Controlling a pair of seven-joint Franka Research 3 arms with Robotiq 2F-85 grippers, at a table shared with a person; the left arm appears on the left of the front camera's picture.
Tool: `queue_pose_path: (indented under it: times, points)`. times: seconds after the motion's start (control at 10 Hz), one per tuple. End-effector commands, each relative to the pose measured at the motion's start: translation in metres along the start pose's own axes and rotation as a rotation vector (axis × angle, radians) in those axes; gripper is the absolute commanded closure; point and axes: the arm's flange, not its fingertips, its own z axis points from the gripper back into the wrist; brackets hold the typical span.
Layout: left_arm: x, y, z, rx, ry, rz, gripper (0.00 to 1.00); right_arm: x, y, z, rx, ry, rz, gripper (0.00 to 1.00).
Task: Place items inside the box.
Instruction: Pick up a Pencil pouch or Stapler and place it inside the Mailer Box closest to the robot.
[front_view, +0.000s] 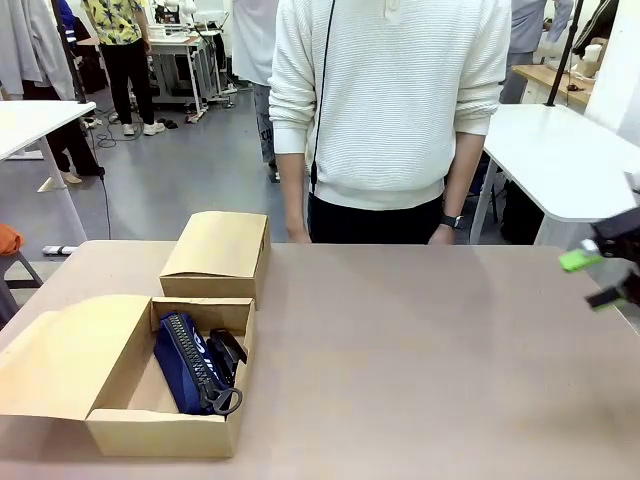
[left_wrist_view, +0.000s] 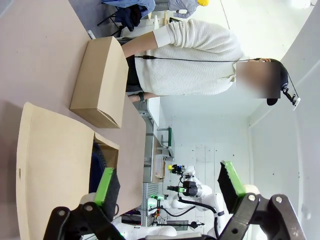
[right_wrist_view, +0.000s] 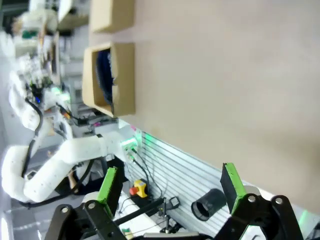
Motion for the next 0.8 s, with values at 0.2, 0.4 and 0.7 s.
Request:
queue_pose_path:
  times: [0.2,0.4,0.7]
  points:
    - [-0.001,0.0,0.001,-0.016,0.001,-0.016,0.0,0.0,0.0,0.0,0.0,0.0,0.0,0.0]
    - [-0.001,0.0,0.001,-0.016,0.001,-0.016,0.0,0.0,0.0,0.0,0.0,0.0,0.0,0.0]
    - [-0.001,0.0,0.001,-0.016,0.001,-0.016,0.0,0.0,0.0,0.0,0.0,0.0,0.0,0.0]
